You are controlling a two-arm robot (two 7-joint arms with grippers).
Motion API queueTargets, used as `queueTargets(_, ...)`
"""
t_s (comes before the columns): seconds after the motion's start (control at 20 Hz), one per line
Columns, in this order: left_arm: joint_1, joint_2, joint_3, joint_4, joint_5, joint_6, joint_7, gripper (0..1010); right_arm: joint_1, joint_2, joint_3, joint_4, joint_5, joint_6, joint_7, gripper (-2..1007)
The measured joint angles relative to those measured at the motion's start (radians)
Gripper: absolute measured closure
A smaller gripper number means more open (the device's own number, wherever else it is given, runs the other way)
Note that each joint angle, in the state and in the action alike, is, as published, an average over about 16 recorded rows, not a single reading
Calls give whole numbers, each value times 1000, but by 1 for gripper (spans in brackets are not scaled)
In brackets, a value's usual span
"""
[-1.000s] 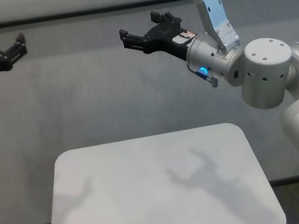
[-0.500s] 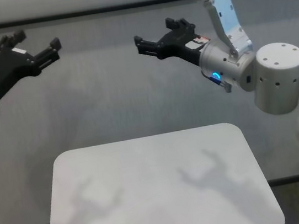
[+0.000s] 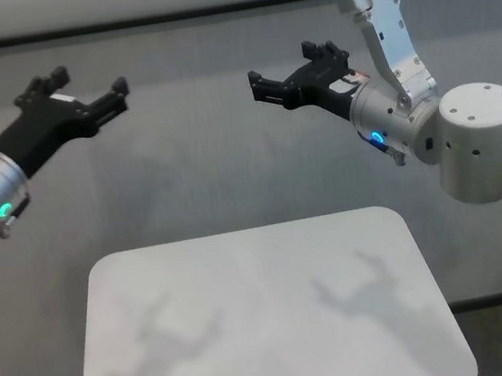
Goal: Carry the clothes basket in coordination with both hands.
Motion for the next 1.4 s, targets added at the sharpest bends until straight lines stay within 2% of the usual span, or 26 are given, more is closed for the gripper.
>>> queueTargets(0.25, -6, -21, 18, -3, 18, 17, 21, 8, -10, -5, 11, -7, -20, 17, -17, 0)
queueTargets(0.7, -13, -39, 36, -3, 23, 19, 9, 8, -20, -18, 32, -11, -45, 31, -30, 0)
queueTargets(1.0, -6, -32, 41, -11, 2, 21, -20, 8, -27, -24, 43, -19, -59, 48, -25, 0)
queueTargets(1.4, 9, -2, 49, -28, -49, 32, -74, 8, -43, -21, 57, -51, -67, 102, -3, 0)
